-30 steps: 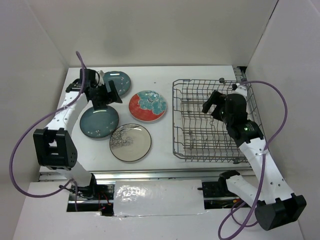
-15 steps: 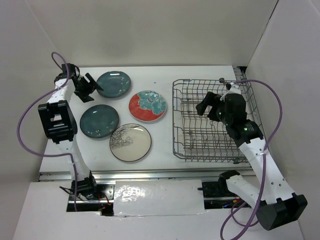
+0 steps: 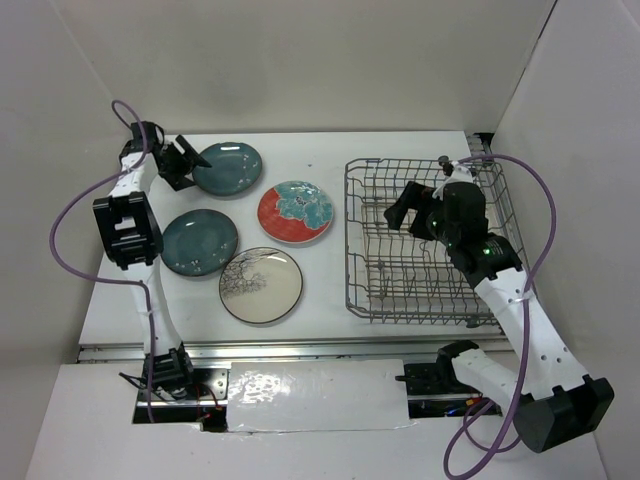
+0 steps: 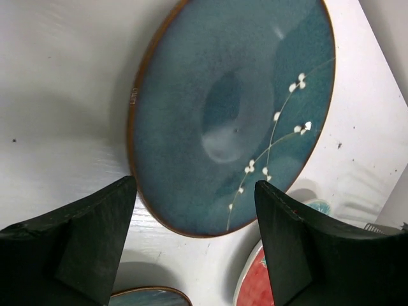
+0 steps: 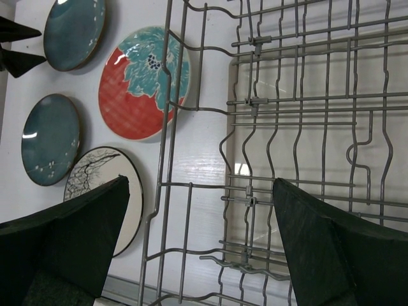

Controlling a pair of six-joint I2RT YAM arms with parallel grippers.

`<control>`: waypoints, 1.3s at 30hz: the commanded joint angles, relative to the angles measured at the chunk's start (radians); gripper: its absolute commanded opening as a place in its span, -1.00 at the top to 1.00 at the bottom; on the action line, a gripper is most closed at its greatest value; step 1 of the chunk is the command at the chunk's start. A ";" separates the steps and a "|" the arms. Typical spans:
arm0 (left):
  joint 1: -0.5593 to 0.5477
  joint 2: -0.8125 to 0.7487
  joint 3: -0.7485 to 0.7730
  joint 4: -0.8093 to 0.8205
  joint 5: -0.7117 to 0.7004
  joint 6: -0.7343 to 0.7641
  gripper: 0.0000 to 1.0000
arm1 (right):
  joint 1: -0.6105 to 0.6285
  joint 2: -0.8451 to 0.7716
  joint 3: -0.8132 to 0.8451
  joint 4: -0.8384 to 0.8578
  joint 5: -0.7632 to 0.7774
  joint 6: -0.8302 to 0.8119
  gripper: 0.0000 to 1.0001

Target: Load the plates into the dish rack

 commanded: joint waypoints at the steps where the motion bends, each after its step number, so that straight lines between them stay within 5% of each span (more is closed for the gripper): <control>1: 0.005 0.017 -0.006 0.013 0.025 -0.033 -0.74 | 0.010 -0.006 0.048 0.027 0.006 0.004 -1.00; 11: 0.005 0.000 -0.100 0.091 0.051 -0.068 -0.79 | 0.014 0.020 0.079 0.022 0.029 -0.007 -1.00; 18: 0.002 0.029 -0.103 0.148 0.053 -0.114 -0.59 | 0.014 0.029 0.076 0.019 0.045 -0.008 -1.00; 25: -0.013 0.012 -0.177 0.217 0.031 -0.177 -0.17 | 0.014 0.026 0.070 0.016 0.060 -0.002 -1.00; 32: -0.015 -0.046 -0.226 0.257 0.031 -0.196 0.95 | 0.016 0.021 0.068 0.005 0.086 -0.007 -1.00; 39: -0.015 -0.179 -0.244 0.248 0.071 -0.194 1.00 | 0.019 0.037 0.082 0.005 0.075 -0.008 -1.00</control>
